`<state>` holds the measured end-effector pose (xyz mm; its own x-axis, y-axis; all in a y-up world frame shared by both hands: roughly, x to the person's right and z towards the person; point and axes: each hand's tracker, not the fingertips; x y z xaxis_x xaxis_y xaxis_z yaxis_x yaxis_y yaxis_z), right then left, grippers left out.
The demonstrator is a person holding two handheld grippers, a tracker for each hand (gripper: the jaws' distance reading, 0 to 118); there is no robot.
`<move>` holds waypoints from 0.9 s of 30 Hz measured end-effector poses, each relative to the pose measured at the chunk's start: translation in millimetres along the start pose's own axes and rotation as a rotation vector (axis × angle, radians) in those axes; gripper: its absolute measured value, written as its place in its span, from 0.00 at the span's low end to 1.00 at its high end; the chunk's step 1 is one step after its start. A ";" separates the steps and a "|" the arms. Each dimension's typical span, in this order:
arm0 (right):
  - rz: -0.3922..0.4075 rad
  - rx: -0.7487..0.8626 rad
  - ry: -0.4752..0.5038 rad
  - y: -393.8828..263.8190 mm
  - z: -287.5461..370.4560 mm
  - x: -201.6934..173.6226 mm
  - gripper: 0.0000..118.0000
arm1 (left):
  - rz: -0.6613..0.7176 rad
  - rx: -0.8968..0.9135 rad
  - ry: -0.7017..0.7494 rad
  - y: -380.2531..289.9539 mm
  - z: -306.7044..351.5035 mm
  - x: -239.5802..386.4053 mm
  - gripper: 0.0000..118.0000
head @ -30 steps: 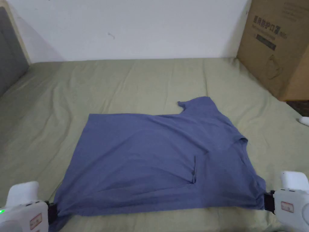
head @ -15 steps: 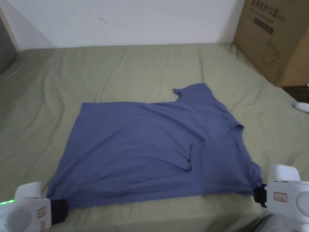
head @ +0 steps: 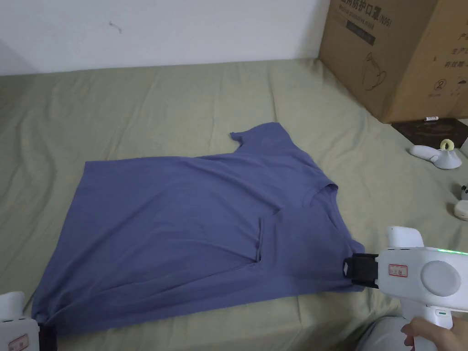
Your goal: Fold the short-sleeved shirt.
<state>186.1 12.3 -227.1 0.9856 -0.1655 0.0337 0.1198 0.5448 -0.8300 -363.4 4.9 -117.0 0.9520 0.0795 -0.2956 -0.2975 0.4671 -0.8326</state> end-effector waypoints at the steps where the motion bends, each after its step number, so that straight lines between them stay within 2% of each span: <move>1: 0.064 -0.018 0.001 0.0 -7.2 -2.1 0.54 | 0.003 -0.001 0.001 -0.2 0.1 -0.5 0.03; 2: 0.118 -0.051 -0.034 -1.0 -22.7 -2.5 0.52 | 0.013 -0.001 -0.001 -0.6 0.1 -1.3 0.03; 3: 0.124 -0.102 -0.089 -4.3 -36.4 -2.7 0.41 | 0.020 -0.005 -0.005 -0.7 -0.4 -2.1 0.03; 4: 0.099 -0.090 -0.087 -7.9 -41.6 -1.7 0.06 | 0.022 -0.012 -0.005 0.3 -0.4 -3.1 0.03; 5: 0.063 -0.136 -0.014 -10.1 -40.7 2.4 0.01 | 0.023 -0.016 -0.004 0.5 1.8 -3.2 0.03; 6: 0.033 -0.072 -0.023 -6.6 -27.3 2.0 0.01 | 0.021 -0.010 -0.003 0.1 6.5 -2.9 0.03; 7: 0.040 -0.023 -0.026 -4.7 -18.3 0.7 0.01 | 0.018 -0.004 -0.004 0.5 10.2 -2.7 0.03; 9: 0.053 -0.017 -0.018 8.4 0.7 0.8 0.01 | 0.020 -0.001 -0.006 7.1 17.4 -1.7 0.03; 14: 0.026 0.006 0.011 35.1 11.4 -0.7 0.01 | -0.005 0.054 0.000 35.5 40.3 6.6 0.03; 19: -0.041 0.024 0.025 83.2 -6.4 1.1 0.01 | -0.033 0.082 -0.007 98.3 30.5 13.6 0.03; 24: -0.060 -0.034 -0.019 132.6 -56.0 -9.4 0.01 | -0.041 0.037 -0.047 172.3 -26.8 27.2 0.03; 25: -0.061 -0.046 -0.023 138.6 -65.9 -10.4 0.01 | -0.048 0.029 -0.037 180.3 -38.0 30.8 0.05; 26: -0.071 -0.054 -0.023 143.2 -76.2 -11.4 0.01 | -0.063 0.015 -0.012 186.9 -50.6 34.3 0.15; 27: -0.088 -0.058 -0.042 146.1 -83.4 -13.2 0.04 | -0.093 -0.006 0.012 192.5 -62.2 36.3 0.31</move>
<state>180.7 25.6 -395.2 0.9760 -0.1750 0.1298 0.1998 0.4811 -0.8536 -390.6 42.9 -317.1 0.9745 0.0253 -0.2229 -0.2087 0.4667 -0.8594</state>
